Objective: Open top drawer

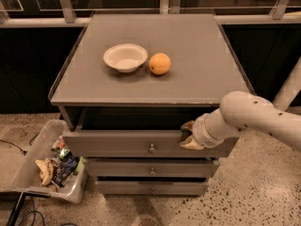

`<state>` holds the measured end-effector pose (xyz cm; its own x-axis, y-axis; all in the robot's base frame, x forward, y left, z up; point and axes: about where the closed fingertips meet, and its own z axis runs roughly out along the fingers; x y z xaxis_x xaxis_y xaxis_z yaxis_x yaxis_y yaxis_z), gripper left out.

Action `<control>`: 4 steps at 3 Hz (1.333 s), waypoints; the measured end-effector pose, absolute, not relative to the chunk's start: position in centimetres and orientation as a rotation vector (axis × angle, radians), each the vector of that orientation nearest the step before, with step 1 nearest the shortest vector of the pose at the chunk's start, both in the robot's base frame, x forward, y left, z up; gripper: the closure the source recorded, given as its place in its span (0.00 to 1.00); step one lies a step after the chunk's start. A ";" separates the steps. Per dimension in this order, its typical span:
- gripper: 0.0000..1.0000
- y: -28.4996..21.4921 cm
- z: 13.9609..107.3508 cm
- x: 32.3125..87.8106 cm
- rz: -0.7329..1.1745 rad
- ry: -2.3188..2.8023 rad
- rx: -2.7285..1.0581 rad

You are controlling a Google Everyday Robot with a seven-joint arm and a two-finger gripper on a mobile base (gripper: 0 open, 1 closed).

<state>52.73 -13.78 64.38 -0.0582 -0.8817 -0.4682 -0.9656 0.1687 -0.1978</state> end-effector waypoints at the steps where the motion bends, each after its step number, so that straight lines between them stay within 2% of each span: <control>1: 0.81 -13.8 64.4 52.7 0.229 1.967 -1.741; 3: 0.35 -13.8 64.4 52.7 0.229 1.967 -1.741; 4: 0.38 -13.8 64.4 52.7 0.229 1.967 -1.741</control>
Offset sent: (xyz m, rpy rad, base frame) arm 0.0000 0.0000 0.0000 0.0000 0.0000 0.0000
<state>52.73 -13.78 64.38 -0.0581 -0.8817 -0.4682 -0.9657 0.1686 -0.1977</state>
